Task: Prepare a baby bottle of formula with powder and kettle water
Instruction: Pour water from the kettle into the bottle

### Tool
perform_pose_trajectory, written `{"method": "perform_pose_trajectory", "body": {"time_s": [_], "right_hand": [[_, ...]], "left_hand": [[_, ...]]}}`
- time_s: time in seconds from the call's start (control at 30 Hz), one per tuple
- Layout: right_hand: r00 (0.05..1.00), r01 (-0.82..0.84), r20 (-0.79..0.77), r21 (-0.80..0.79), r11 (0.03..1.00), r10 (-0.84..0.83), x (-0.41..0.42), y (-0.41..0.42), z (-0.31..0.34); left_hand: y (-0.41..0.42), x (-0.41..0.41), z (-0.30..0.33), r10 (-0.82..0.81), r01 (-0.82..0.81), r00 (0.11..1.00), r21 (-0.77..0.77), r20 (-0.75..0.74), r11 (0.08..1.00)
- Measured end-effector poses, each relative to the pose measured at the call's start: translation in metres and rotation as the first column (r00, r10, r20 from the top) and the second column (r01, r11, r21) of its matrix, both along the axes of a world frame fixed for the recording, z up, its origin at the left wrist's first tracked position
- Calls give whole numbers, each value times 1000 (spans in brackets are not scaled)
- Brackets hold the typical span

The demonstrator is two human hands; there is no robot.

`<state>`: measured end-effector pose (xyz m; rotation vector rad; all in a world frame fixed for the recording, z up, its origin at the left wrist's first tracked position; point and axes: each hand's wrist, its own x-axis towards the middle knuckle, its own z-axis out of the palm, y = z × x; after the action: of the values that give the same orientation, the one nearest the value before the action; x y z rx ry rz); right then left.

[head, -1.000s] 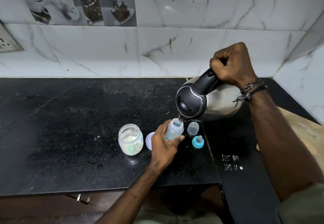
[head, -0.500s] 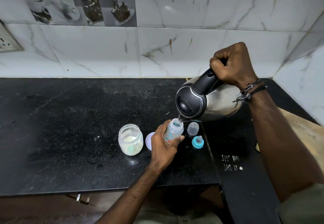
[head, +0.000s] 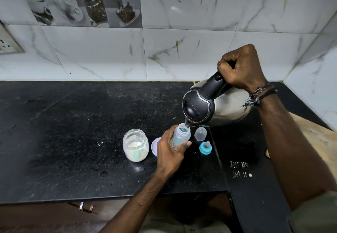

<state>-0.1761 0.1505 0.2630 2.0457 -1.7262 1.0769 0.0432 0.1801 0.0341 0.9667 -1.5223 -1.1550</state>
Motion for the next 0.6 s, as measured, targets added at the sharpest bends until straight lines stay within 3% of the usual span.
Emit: {"method": "perform_pose_trajectory", "body": {"time_s": [0.6], "right_hand": [[1000, -9, 4, -19, 1000, 9, 2, 2, 0]], "left_hand": [[1, -1, -2, 20, -20, 1000, 25, 6, 999]]}}
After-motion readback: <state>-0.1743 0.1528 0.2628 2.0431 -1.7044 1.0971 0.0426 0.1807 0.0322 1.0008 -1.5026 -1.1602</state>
